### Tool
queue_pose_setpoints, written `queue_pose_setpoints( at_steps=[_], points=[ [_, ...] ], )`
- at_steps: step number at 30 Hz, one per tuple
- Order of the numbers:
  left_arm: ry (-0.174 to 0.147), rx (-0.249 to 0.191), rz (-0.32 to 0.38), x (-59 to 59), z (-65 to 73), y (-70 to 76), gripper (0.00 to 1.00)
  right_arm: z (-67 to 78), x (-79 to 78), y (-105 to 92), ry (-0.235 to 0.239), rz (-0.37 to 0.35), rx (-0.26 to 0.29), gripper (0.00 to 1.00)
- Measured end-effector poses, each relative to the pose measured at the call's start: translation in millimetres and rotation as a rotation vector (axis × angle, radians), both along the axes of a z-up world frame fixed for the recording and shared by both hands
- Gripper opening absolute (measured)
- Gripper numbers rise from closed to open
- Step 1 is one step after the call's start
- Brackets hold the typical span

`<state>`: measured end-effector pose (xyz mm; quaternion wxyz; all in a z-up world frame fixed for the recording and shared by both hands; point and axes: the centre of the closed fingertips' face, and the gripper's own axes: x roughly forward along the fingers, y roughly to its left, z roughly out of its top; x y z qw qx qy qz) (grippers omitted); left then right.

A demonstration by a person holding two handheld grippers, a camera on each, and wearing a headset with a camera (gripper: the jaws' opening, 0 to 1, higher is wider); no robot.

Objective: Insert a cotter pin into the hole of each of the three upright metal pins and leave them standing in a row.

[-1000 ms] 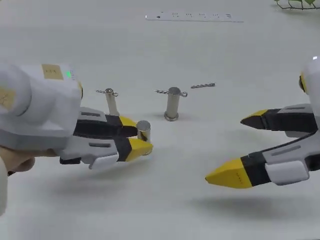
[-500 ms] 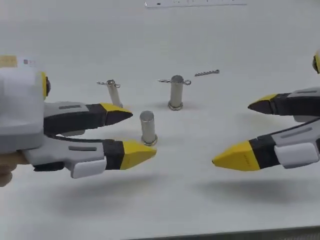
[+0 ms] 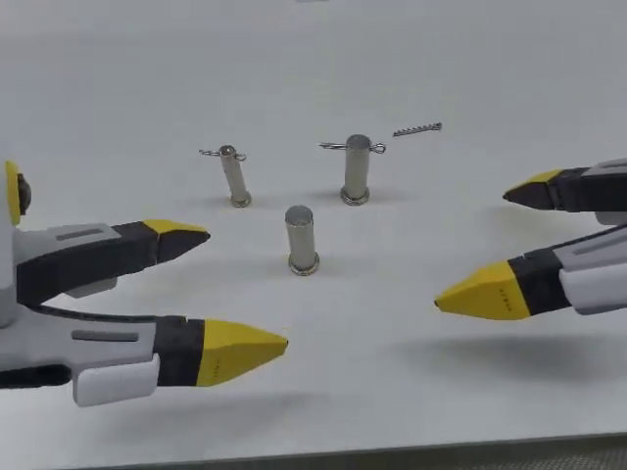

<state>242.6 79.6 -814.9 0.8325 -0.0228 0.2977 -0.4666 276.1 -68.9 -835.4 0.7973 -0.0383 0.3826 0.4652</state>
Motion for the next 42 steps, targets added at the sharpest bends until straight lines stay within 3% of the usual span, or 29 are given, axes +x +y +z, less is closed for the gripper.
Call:
queue_pose_setpoints(
  at_steps=[6,9,19,28,33,42],
  points=[
    [0.005,-0.018,0.045,1.7,3.9,3.7,0.92,8.1,9.4,0.6,-0.016,-0.022,0.021,1.00],
    [-0.003,-0.020,0.062,3.5,4.1,6.7,0.99,8.8,11.4,-0.1,-0.024,0.002,0.000,1.00],
    [-0.010,-0.039,0.095,2.2,9.6,9.9,0.99,18.4,24.6,-6.0,-0.044,0.055,-0.058,1.00],
    [-0.015,-0.056,0.122,5.0,12.0,13.0,0.99,37.9,64.3,-17.9,-0.125,0.092,-0.143,0.98],
    [-0.018,-0.068,0.130,4.3,14.4,15.3,0.99,43.7,84.2,-17.9,-0.167,0.150,-0.199,0.95],
    [-0.016,-0.073,0.155,2.7,15.2,23.0,0.98,32.0,107.5,-7.9,-0.196,0.278,-0.294,0.84]
  ],
)
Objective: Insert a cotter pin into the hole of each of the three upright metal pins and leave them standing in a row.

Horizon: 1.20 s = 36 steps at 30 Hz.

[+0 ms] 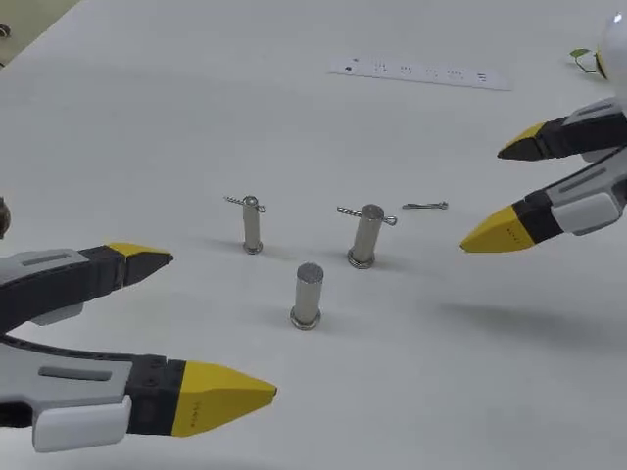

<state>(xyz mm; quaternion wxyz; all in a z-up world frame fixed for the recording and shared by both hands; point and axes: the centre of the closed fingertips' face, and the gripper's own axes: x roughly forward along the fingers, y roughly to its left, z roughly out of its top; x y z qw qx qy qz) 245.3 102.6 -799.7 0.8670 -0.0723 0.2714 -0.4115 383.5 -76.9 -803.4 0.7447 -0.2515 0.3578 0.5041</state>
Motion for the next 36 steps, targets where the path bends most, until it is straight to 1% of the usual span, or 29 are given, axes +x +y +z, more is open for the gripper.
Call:
queue_pose_setpoints(
  at_steps=[2,4,6,9,11,13,15,16,17,19,20,22,23,24,27,28,30,31,33,36],
  points=[
    [0.002,0.000,0.006,-0.3,-0.6,1.3,0.97,-5.6,4.2,0.9,-0.006,0.033,-0.031,0.82],
    [0.002,0.002,0.010,-0.3,-1.1,2.4,0.97,-10.5,8.3,2.0,-0.011,0.048,-0.046,0.78],
    [0.003,-0.002,0.014,-0.2,-0.9,2.9,0.96,-16.1,15.4,1.2,-0.003,0.048,-0.054,0.72],
    [0.002,-0.005,0.014,0.0,-0.4,2.9,0.96,-24.2,21.4,0.9,0.012,0.065,-0.063,0.64],
    [0.002,-0.006,0.017,0.2,-0.1,3.0,0.95,-28.3,23.1,2.2,0.007,0.088,-0.073,0.61],
    [0.003,-0.012,0.020,0.2,0.4,2.8,0.95,-33.2,26.1,2.6,0.007,0.103,-0.097,0.58],
    [0.008,-0.012,0.016,-1.1,0.2,2.4,0.94,-37.3,27.3,4.3,0.012,0.129,-0.109,0.51],
    [0.000,-0.012,0.012,-1.4,0.7,2.0,0.93,-39.0,28.0,4.6,0.018,0.132,-0.115,0.48],
    [-0.011,-0.012,0.011,-1.6,1.5,1.7,0.93,-41.1,29.5,5.9,0.017,0.143,-0.122,0.46],
    [-0.004,-0.016,0.012,-2.0,1.3,1.5,0.92,-43.4,32.5,7.3,0.010,0.156,-0.132,0.44],
    [0.006,-0.019,0.014,-2.5,0.8,1.5,0.92,-44.8,35.0,8.4,0.006,0.161,-0.140,0.43],
    [0.000,-0.017,0.018,-1.9,1.0,2.2,0.91,-46.7,40.4,10.0,-0.016,0.180,-0.158,0.42],
    [0.001,-0.017,0.019,-1.9,1.2,2.3,0.91,-47.3,43.0,11.0,-0.030,0.191,-0.165,0.38],
    [0.003,-0.020,0.021,-2.2,1.6,2.5,0.91,-48.7,44.9,12.3,-0.031,0.197,-0.169,0.35],
    [0.004,-0.022,0.026,-1.8,2.4,3.6,0.90,-52.5,47.4,13.3,-0.017,0.211,-0.180,0.25],
    [0.002,-0.022,0.028,-1.5,2.9,4.3,0.90,-54.6,48.5,12.9,-0.013,0.218,-0.191,0.23],
    [-0.003,-0.034,0.036,-0.6,4.7,5.3,0.89,-57.8,49.6,10.5,-0.019,0.236,-0.221,0.23],
    [0.000,-0.038,0.038,-0.5,5.0,5.6,0.89,-58.9,49.1,9.6,-0.019,0.242,-0.229,0.23],
    [0.006,-0.038,0.041,-1.0,4.3,6.2,0.88,-61.7,50.4,9.0,-0.015,0.248,-0.239,0.23],
    [0.005,-0.036,0.040,-1.5,3.4,6.6,0.88,-64.0,51.0,8.7,-0.014,0.259,-0.254,0.21]
  ],
)
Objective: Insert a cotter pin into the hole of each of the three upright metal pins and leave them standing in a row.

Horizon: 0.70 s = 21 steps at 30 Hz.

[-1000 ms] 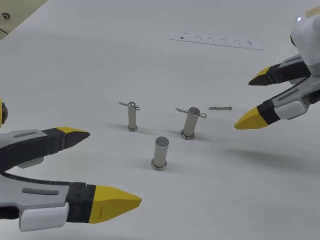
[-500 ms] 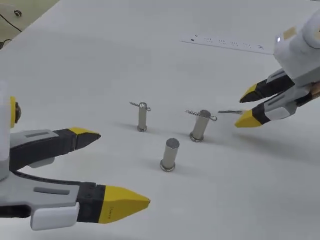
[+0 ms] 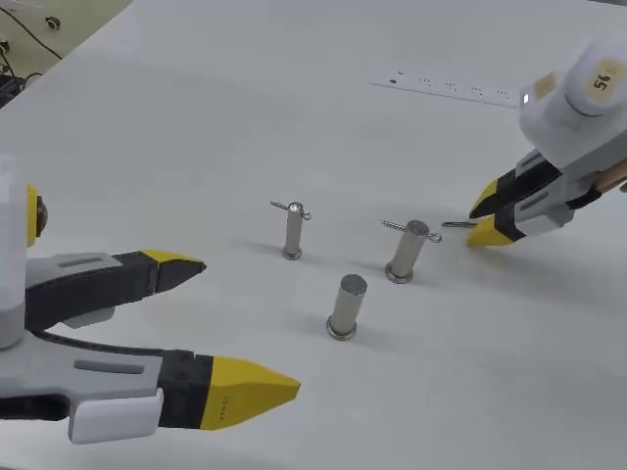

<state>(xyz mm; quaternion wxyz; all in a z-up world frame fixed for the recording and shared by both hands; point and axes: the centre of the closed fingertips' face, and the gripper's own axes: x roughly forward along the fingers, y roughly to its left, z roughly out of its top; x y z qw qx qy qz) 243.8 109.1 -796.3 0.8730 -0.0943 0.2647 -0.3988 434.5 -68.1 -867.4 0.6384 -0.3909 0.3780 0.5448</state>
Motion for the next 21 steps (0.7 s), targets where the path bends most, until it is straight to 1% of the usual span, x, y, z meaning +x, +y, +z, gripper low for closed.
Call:
queue_pose_setpoints(
  at_steps=[2,3,4,5,8,11,14,16,17,19,20,21],
  points=[
    [0.005,-0.002,-0.001,-0.8,-1.0,0.1,0.88,-1.1,0.8,1.0,-0.001,0.004,-0.003,0.18],
    [0.006,-0.002,-0.001,-1.0,-1.4,0.1,0.88,-0.6,0.3,2.3,0.008,0.001,0.005,0.16],
    [0.001,-0.002,-0.001,-0.8,-1.6,0.4,0.88,-0.8,1.1,3.6,0.012,-0.002,0.011,0.13],
    [-0.002,-0.002,-0.002,-0.7,-1.6,0.3,0.87,-1.6,0.1,2.7,0.016,-0.003,0.003,0.11],
    [0.010,0.000,-0.008,-2.0,-3.2,-0.2,0.86,-1.0,-1.3,3.3,0.025,0.005,0.005,0.11],
    [0.008,0.006,-0.014,-2.3,-4.3,-0.6,0.86,-1.2,-3.3,3.7,0.036,0.008,0.007,0.10],
    [0.001,0.011,-0.018,-2.4,-4.7,-0.7,0.84,-0.9,-5.8,3.8,0.036,0.013,0.001,0.10],
    [0.015,0.024,-0.018,-3.5,-8.0,0.6,0.84,-1.2,-8.0,4.6,0.030,0.036,-0.013,0.09],
    [0.015,0.033,-0.016,-3.4,-9.7,1.8,0.85,-1.1,-8.9,5.0,0.023,0.054,-0.024,0.09],
    [-0.001,0.045,-0.019,-3.6,-9.9,2.8,0.85,-1.3,-7.6,6.0,0.013,0.044,-0.026,0.06],
    [-0.004,0.045,-0.017,-3.7,-9.6,3.2,0.85,-1.2,-5.7,5.4,0.001,0.039,-0.030,0.05],
    [-0.006,0.045,-0.014,-3.5,-9.4,3.9,0.85,-1.2,-6.4,5.8,0.006,0.033,-0.027,0.05]
  ],
)
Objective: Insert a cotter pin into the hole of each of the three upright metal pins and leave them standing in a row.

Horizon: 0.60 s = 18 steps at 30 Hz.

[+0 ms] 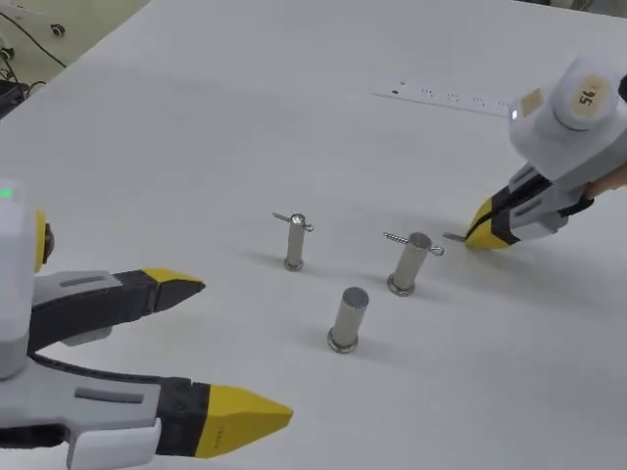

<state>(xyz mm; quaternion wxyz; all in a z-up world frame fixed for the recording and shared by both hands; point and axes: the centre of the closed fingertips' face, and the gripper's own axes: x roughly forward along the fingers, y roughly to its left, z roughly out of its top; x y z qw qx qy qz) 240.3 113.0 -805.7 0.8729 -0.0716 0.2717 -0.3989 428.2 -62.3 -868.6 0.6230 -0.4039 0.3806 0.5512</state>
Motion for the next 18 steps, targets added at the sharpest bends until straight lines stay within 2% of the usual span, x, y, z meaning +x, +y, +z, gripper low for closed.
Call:
queue_pose_setpoints(
  at_steps=[5,9,11,14,18],
  points=[
    [-0.016,0.011,0.006,-0.3,0.9,2.4,0.84,0.5,-1.1,0.1,-0.011,-0.015,0.017,0.04],
    [-0.027,0.002,0.004,-0.1,3.7,0.7,0.82,0.8,-3.1,0.2,-0.028,-0.012,0.020,0.03],
    [-0.066,-0.017,0.028,5.7,9.9,0.0,0.83,1.0,-3.1,0.1,-0.033,-0.020,0.019,0.03],
    [-0.067,-0.038,0.023,5.6,14.9,-2.5,0.82,1.0,-3.1,-0.5,-0.044,-0.021,0.016,0.03],
    [-0.082,-0.025,0.009,7.0,17.6,-4.4,0.82,0.8,-3.0,-2.3,-0.053,-0.022,0.014,0.03]
  ],
)
